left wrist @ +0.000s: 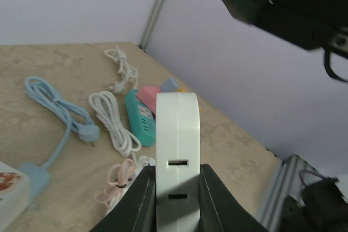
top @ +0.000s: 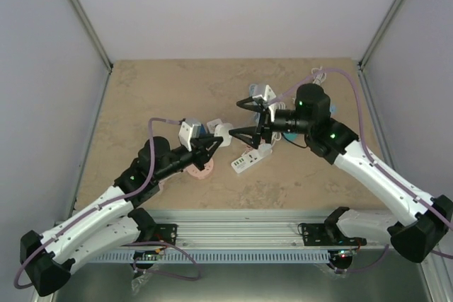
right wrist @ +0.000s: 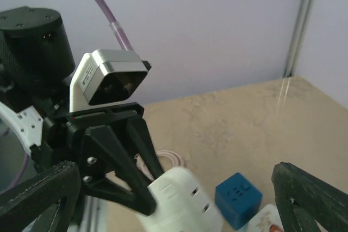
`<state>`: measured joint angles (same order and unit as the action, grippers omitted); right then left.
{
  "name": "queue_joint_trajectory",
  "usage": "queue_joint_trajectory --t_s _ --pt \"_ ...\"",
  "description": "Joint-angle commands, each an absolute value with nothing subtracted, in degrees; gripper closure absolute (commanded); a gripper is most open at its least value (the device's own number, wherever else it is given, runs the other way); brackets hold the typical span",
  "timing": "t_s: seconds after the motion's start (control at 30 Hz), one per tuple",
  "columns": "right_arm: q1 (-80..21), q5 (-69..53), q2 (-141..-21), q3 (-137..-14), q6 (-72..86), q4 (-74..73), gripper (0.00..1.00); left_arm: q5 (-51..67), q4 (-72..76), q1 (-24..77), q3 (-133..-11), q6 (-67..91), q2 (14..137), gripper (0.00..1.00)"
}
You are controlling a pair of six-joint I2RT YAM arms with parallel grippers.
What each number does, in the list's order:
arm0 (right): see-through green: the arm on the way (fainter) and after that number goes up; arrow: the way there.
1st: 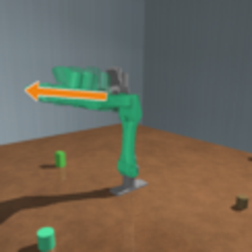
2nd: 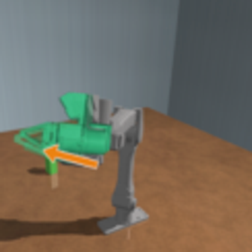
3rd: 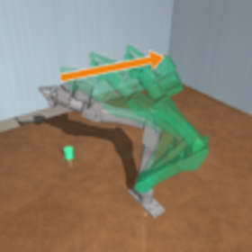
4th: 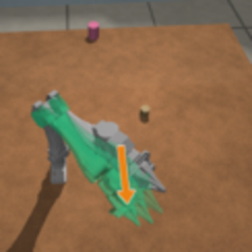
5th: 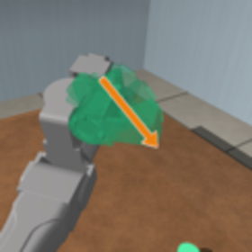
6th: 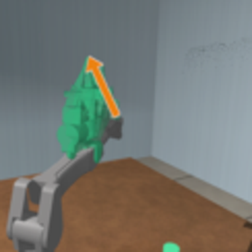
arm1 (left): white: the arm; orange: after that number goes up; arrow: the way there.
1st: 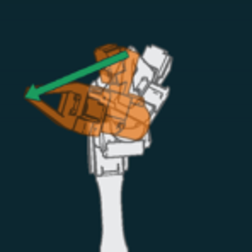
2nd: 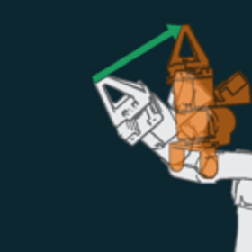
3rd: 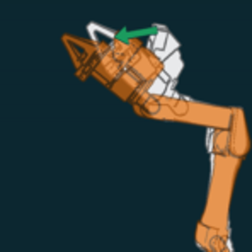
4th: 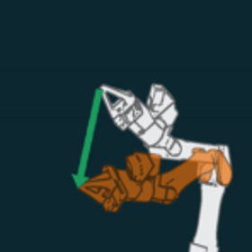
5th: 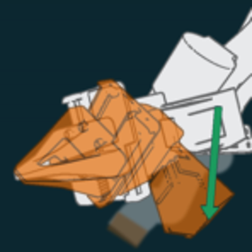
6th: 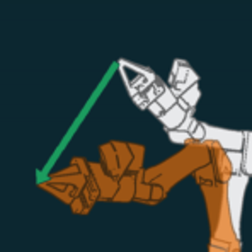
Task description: Insert the plug
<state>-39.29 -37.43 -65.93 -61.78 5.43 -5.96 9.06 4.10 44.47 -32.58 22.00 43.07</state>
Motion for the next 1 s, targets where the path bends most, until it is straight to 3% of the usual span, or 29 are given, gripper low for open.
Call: queue_joint_trajectory --t_s 0.0,0.27,0.47,0.6,0.97 --pt "-39.29 -43.04 -70.56 -69.01 -9.82 -18.56 0.04 17.22 2.14 44.47 -33.6 22.56 41.18 1.0" --pt "-39.29 -51.06 -76.31 -76.22 -11.02 -24.58 0.14 18.78 -8.76 44.44 -39.67 18.27 39.65 1.0" --pt "-39.29 -57.11 -80.14 -79.38 -12.82 -27.94 0.29 14.7 -14.53 44.47 -42.17 13.03 36.73 1.0" --pt "-39.49 -59.38 -80.11 -81.19 -13.05 -29.07 0.44 13.83 -17.4 44.41 -42.71 9.09 34.65 1.0" --pt "-41.75 -62.11 -83.35 -83.86 -17.71 -33.53 0.42 18.5 -23.43 44.47 -45.97 -5.46 32.63 1.0"
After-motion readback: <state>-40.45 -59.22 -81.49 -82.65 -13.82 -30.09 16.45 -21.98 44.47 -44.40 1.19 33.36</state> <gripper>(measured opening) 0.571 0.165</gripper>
